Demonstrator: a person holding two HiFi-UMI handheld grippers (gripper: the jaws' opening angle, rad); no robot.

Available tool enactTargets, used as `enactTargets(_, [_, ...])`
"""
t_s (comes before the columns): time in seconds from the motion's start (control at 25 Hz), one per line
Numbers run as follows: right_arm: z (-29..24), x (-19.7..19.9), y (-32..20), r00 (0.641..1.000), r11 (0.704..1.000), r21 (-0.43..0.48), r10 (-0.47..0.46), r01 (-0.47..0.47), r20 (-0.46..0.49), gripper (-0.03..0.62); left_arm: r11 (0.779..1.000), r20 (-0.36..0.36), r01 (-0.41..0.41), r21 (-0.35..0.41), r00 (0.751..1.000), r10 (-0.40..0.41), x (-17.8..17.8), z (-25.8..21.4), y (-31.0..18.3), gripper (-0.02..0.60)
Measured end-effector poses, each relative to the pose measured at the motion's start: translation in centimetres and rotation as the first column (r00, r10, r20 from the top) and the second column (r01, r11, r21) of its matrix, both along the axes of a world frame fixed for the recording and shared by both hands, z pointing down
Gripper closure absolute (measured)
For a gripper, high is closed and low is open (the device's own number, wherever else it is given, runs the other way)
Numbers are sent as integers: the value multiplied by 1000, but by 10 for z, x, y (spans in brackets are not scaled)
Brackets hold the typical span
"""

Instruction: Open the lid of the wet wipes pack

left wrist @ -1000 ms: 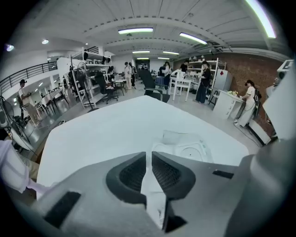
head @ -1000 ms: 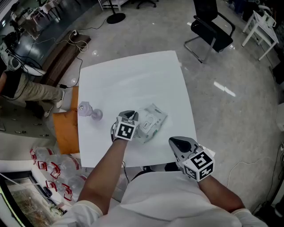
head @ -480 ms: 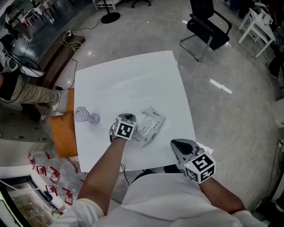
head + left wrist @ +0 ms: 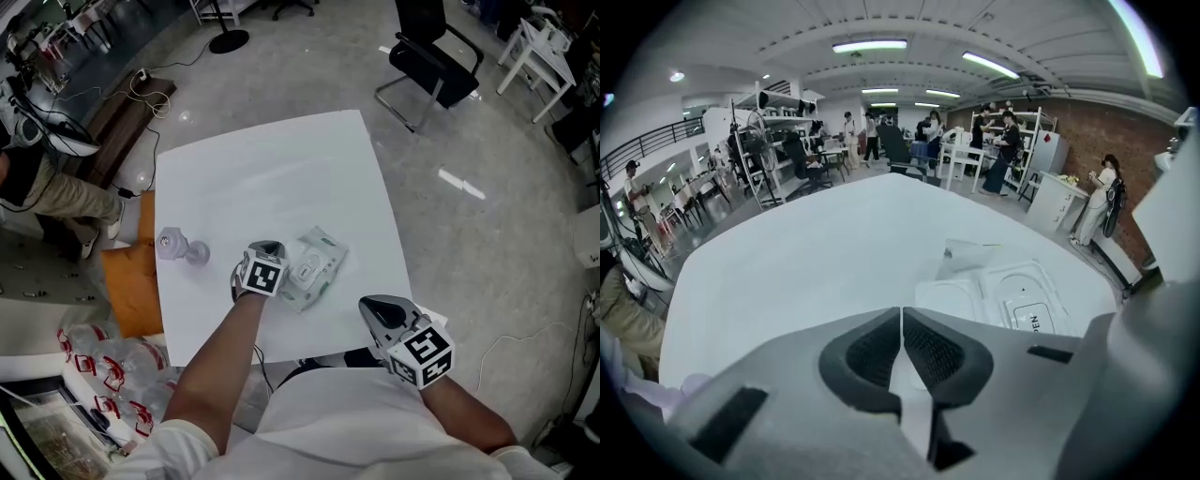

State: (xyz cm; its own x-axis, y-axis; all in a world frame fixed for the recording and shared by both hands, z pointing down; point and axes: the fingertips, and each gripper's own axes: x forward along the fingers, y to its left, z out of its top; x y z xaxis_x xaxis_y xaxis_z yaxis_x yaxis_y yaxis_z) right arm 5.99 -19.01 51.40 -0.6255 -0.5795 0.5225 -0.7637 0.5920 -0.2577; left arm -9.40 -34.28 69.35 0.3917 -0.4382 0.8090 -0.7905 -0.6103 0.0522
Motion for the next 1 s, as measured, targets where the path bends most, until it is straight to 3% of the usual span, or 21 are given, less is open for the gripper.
enactTargets(0.2, [-9, -4, 1, 1000, 1000, 28, -4, 4, 2, 588, 997, -26, -3, 73, 1000, 5, 2, -33, 3, 551])
enactTargets(0.48, [-37, -12, -3, 1000, 995, 100, -5, 3, 23, 588, 976, -131, 37, 217, 991, -8, -3, -113, 21, 551])
enactTargets(0.72, [-70, -23, -5, 999, 984, 177, -15, 6, 50, 588, 947, -287, 86, 309, 958, 6, -3, -188, 69, 551])
enactTargets(1.0, [-94, -37, -1, 996, 974, 227, -40, 20, 82, 588, 920, -368, 127, 371, 930, 19, -13, -237, 126, 575])
